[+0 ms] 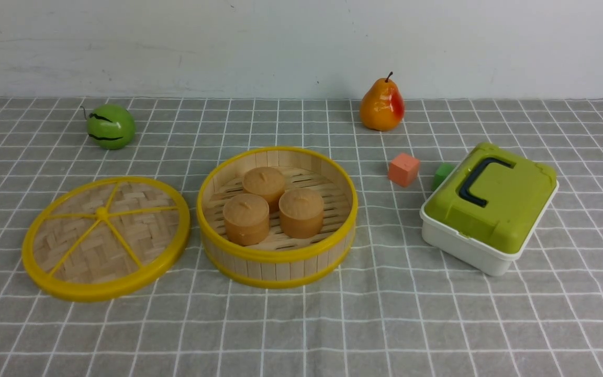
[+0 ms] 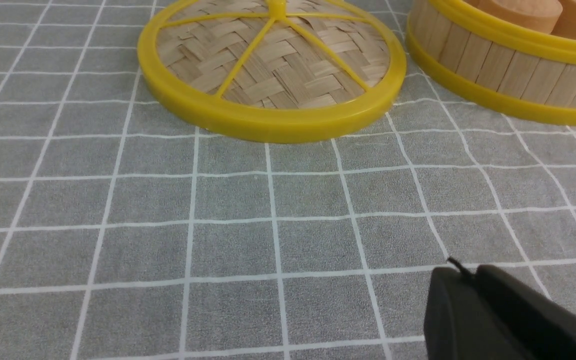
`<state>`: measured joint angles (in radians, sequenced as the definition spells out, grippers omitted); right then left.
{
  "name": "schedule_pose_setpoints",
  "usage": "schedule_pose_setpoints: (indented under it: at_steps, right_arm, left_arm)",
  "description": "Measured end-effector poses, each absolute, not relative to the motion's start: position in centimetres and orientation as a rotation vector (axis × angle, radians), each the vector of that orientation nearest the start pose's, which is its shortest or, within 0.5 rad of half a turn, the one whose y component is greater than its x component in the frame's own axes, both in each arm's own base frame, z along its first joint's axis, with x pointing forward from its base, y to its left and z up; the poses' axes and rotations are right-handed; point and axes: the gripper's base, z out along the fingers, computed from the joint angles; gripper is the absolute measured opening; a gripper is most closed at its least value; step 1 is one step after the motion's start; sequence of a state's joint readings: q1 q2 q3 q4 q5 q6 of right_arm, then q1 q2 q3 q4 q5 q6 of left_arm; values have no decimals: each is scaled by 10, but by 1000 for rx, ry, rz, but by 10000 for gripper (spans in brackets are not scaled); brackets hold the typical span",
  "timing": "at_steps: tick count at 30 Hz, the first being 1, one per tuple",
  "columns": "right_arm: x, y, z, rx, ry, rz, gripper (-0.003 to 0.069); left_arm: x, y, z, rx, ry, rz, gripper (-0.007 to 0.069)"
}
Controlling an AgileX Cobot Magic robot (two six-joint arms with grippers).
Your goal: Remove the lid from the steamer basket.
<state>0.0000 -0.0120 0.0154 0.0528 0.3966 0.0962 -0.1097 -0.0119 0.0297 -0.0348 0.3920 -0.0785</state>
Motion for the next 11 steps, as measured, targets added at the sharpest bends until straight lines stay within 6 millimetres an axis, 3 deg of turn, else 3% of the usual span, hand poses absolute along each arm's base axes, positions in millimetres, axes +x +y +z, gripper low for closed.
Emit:
schedule_pose_setpoints:
  at_steps: [11]
  right_arm:
    - [52, 2, 173, 122, 1881, 118, 242]
  left_arm:
    - [52, -7, 169, 8, 1896, -163, 42]
